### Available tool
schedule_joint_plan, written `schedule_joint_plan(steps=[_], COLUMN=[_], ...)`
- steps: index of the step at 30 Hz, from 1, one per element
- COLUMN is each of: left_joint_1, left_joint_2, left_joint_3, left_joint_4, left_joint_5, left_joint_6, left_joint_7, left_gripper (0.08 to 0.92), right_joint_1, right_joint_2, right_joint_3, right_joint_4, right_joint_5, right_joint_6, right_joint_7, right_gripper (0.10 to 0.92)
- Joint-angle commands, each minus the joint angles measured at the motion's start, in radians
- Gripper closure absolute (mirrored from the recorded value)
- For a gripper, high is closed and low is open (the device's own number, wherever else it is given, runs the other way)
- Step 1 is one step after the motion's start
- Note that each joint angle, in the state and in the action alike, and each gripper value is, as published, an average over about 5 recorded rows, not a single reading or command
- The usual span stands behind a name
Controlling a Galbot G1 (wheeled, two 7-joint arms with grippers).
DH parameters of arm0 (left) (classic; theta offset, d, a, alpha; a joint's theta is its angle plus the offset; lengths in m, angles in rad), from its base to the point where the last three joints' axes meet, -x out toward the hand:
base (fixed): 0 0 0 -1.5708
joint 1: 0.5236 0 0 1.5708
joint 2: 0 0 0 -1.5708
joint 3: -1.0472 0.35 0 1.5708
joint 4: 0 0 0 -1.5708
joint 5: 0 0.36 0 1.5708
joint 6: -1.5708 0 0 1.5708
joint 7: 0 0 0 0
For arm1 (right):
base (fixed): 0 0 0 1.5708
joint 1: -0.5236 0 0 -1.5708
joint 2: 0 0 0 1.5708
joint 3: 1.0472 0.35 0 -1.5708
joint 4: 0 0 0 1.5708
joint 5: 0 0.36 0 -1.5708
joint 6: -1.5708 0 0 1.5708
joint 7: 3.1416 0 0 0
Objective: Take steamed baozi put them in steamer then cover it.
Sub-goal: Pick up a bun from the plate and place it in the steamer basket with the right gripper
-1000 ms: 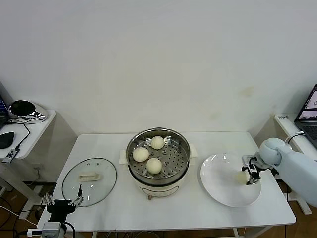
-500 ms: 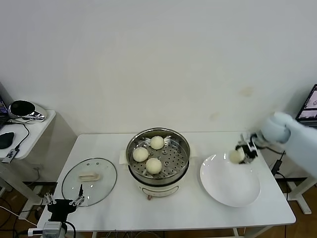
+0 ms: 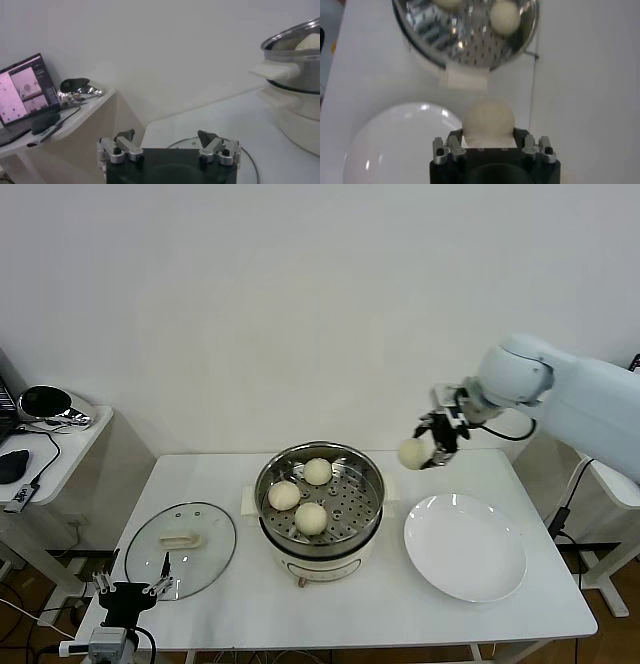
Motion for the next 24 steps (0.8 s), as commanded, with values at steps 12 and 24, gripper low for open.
schedule_joint_plan(steps=[12, 24], left_joint_1=[0.01, 0.008], left_joint_2=[-0.001, -0.001], left_joint_3=[-0.01, -0.013], left_joint_4=[-0.005, -0.008], left_joint_5=[-0.01, -0.012], left_joint_6=[0.001, 0.001], left_joint_7=[0.0, 0.0], left_gripper=[0.177, 0.177], right_joint_1=[-0.073, -0.151], right_joint_2=[0.435, 0.444], right_joint_3=[-0.129, -0.119], right_joint_4=[-0.238, -0.267], right_joint_5=[0.193, 0.166], right_joint_6=[-0.159, -0.229], right_joint_7=[0.095, 0.133], right_gripper=[0.397, 0.393])
